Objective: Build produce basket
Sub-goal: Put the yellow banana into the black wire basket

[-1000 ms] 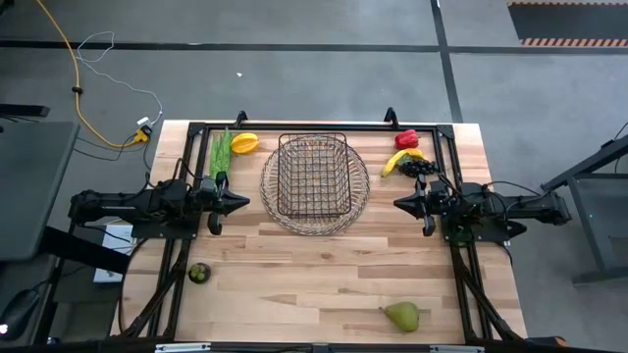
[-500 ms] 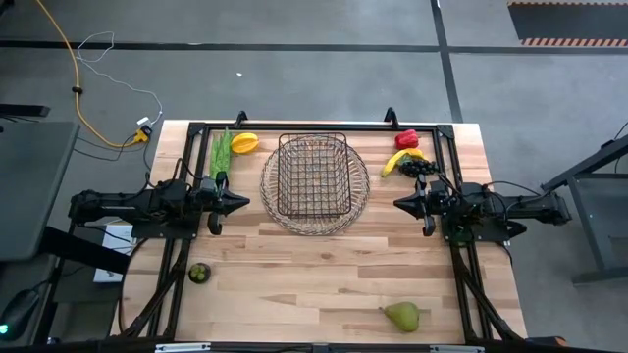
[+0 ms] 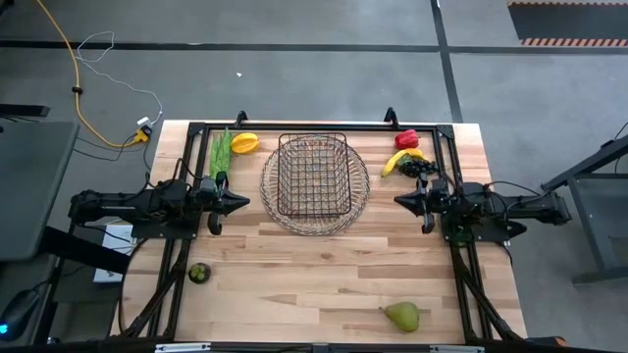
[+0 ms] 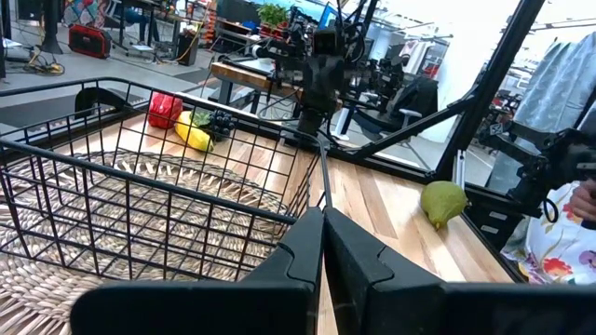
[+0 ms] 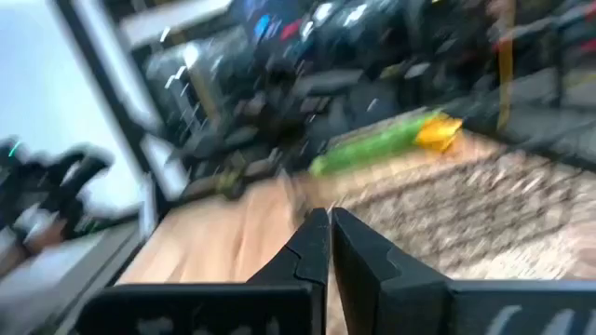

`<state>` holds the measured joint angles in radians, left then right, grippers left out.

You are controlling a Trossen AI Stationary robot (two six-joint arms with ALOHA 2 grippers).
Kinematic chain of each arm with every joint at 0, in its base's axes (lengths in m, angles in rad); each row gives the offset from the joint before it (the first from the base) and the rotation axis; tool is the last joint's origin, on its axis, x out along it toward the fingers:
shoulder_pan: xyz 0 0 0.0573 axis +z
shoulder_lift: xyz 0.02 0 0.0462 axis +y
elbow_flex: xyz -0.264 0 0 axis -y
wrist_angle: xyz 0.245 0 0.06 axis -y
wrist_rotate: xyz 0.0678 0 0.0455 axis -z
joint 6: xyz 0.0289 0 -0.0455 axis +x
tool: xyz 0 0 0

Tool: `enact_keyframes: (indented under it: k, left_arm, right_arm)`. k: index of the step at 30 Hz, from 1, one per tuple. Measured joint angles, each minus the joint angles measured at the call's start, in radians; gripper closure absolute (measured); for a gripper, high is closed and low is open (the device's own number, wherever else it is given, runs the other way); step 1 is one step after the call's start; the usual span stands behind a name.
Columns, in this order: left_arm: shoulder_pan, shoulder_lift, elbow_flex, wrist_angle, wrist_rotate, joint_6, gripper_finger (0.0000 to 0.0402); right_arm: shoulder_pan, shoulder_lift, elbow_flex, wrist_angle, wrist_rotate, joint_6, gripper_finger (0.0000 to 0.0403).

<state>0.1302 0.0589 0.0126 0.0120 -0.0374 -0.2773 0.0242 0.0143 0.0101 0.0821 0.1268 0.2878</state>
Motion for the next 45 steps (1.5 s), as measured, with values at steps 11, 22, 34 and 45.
enact_keyframes:
  k: [11, 22, 34, 45]
  left_arm:
    - [0.000, 0.000, 0.000, 0.000, 0.000, 0.000, 0.0398]
    - [0.000, 0.000, 0.000, 0.000, 0.000, 0.000, 0.0398]
    - [0.000, 0.000, 0.000, 0.000, 0.000, 0.000, 0.0398]
    - [0.000, 0.000, 0.000, 0.000, 0.000, 0.000, 0.0398]
  right_arm:
    - [-0.054, 0.101, 0.095, 0.044, 0.321, -0.105, 0.0376]
    - [-0.278, 0.568, 0.212, -0.062, 0.515, 0.265, 0.0173]
    - [-0.428, 1.117, 0.496, -0.343, 0.444, 0.572, 0.0123]
    - [-0.437, 1.425, 0.642, -0.426, 0.470, 0.742, 0.0123]
